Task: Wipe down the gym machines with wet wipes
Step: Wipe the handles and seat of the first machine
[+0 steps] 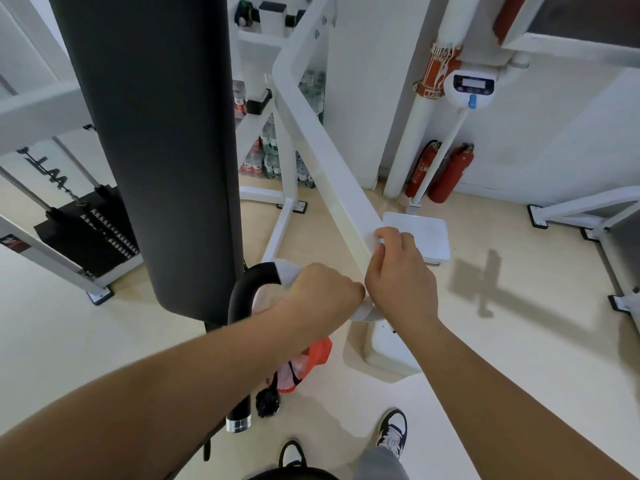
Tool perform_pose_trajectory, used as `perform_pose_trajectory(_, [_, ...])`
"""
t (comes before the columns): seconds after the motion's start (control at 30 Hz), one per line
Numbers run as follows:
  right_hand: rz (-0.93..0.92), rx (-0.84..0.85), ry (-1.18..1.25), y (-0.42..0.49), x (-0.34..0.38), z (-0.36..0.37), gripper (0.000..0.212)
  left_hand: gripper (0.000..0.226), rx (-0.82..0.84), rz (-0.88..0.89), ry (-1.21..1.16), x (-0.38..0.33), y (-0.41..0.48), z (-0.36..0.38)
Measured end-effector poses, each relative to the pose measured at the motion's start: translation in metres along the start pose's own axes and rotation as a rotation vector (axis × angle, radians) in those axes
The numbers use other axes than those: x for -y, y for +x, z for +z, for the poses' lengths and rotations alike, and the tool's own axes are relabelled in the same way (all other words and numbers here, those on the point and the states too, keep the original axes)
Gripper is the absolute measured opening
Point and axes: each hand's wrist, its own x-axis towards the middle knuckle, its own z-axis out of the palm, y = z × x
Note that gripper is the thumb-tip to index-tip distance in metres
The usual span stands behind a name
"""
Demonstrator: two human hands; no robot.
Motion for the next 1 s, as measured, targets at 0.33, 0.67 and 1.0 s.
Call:
perform_pose_trajectory(0.33, [0.024, 0.014, -0.011, 0.0, 0.003, -0.002, 0.03, 0.024, 0.5, -0.05, -0.24, 0.012, 0.024, -0.03])
perform_pose_trajectory(0.67, [0.011, 0.014, -0.015, -0.001, 0.003, -0.003, 0.028, 0.024, -0.037, -0.158, 0.03, -0.011, -0.014, 0.003])
perform_pose_trajectory(1.0, [0.006, 0.023, 0.008, 0.001, 0.001, -0.003, 0.031, 0.016, 0.469, -0.055, -0.22, 0.008, 0.022, -0.022])
